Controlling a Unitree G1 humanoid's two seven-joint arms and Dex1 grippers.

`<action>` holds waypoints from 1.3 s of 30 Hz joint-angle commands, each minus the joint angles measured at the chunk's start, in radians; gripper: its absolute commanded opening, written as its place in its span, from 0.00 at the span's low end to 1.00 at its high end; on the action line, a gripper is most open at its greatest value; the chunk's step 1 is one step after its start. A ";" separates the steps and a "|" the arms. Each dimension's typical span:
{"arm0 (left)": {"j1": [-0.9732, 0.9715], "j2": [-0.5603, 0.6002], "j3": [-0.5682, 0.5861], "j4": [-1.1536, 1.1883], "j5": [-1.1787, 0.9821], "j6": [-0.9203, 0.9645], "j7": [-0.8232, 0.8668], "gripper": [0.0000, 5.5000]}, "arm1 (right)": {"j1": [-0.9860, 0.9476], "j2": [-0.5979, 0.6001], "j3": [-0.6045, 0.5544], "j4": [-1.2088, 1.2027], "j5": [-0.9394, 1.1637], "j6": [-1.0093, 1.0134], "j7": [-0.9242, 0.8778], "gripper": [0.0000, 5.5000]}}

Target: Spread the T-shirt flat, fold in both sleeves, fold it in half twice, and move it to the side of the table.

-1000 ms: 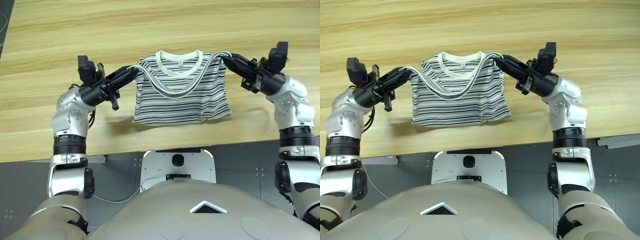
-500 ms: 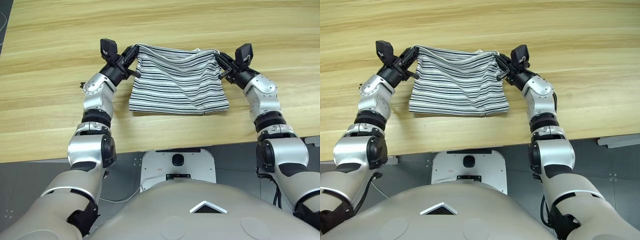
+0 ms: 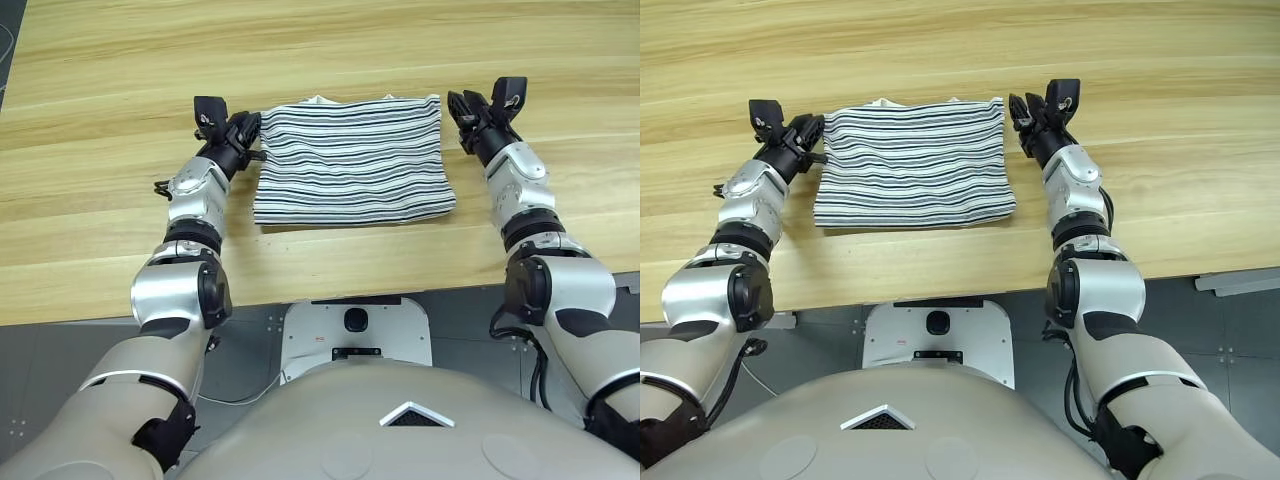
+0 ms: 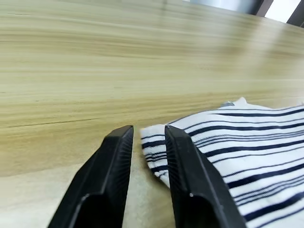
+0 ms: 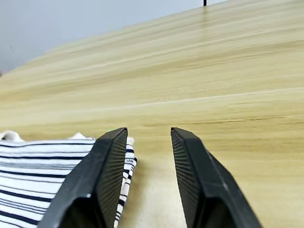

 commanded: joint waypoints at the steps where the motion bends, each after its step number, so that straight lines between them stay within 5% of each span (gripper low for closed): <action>1: -0.024 0.012 0.020 -0.038 -0.015 0.000 -0.070 0.29 | -0.021 0.015 -0.039 -0.022 0.026 -0.028 0.004 0.43; 5: 0.000 0.017 0.077 -0.123 -0.049 -0.064 -0.018 0.29 | 0.028 0.054 -0.011 -0.077 -0.008 -0.135 0.041 0.57; 11: 0.416 -0.016 0.074 -0.861 -0.006 0.082 0.193 0.29 | 0.212 0.117 0.103 -0.268 -0.103 -0.351 0.069 0.57; 14: 0.544 -0.009 0.011 -1.030 0.109 0.042 0.225 0.29 | 0.303 0.114 0.238 -0.397 -0.273 -0.420 0.018 0.57; 18: 0.518 -0.065 0.067 -1.074 0.100 0.001 0.357 0.29 | 0.338 0.144 0.394 -0.551 -0.492 -0.315 -0.100 0.57; 23: 0.484 -0.138 0.137 -1.088 0.056 -0.097 0.485 0.29 | 0.320 0.297 0.453 -0.686 -0.448 0.017 -0.121 0.57; 28: 0.483 -0.173 0.122 -1.093 0.052 -0.130 0.509 0.29 | 0.233 0.380 0.473 -0.555 -0.412 0.174 -0.170 0.57; 33: 0.462 -0.199 0.093 -1.073 0.057 -0.140 0.509 0.29 | 0.207 0.319 0.676 -0.377 -0.565 0.100 -0.086 0.57; 39: 0.439 -0.202 0.083 -1.039 0.059 -0.159 0.510 0.29 | 0.235 0.091 0.843 -0.427 -0.699 0.026 0.131 0.57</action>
